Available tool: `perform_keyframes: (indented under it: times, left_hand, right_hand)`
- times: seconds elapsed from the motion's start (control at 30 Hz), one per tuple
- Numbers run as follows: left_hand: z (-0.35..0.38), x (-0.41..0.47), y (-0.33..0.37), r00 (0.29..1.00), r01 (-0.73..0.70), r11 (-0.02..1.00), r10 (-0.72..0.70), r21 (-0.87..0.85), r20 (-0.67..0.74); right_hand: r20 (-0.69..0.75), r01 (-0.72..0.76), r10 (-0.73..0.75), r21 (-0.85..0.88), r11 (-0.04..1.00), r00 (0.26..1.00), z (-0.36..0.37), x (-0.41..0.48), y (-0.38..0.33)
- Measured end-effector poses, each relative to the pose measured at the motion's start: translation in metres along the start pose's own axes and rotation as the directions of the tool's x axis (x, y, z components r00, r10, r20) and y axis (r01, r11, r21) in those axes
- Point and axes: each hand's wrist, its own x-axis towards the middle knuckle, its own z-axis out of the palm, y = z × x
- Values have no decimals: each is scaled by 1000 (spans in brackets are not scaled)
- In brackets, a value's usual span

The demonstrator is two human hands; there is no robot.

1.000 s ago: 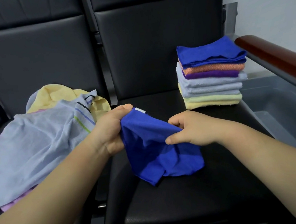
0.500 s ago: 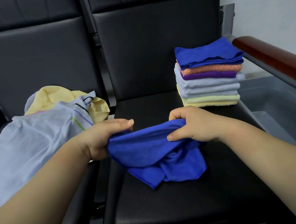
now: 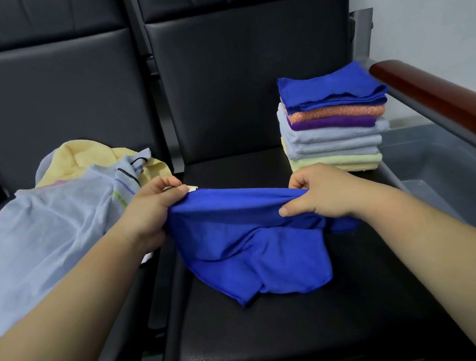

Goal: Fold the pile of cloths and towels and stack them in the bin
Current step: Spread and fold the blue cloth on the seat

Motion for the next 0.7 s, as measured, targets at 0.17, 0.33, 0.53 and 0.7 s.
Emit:
perform_keyframes:
  times: [0.17, 0.33, 0.53, 0.7]
  left_hand:
    - [-16, 6, -11, 998, -36, 992, 42, 123, -42]
    - [-26, 5, -9, 1000, 6, 978, -5, 209, -3]
    - [-39, -3, -4, 999, -4, 905, -15, 426, 43]
    - [-52, -13, -6, 996, -86, 725, 89, 684, 31]
  right_hand:
    - [41, -126, 125, 15, 992, 991, -1, 2, 15]
    - [13, -160, 159, 103, 982, 987, -5, 1, 24]
    - [-73, -245, 267, 224, 943, 961, -13, -11, 39]
    - [-94, -282, 322, 297, 912, 942, -10, -19, 39]
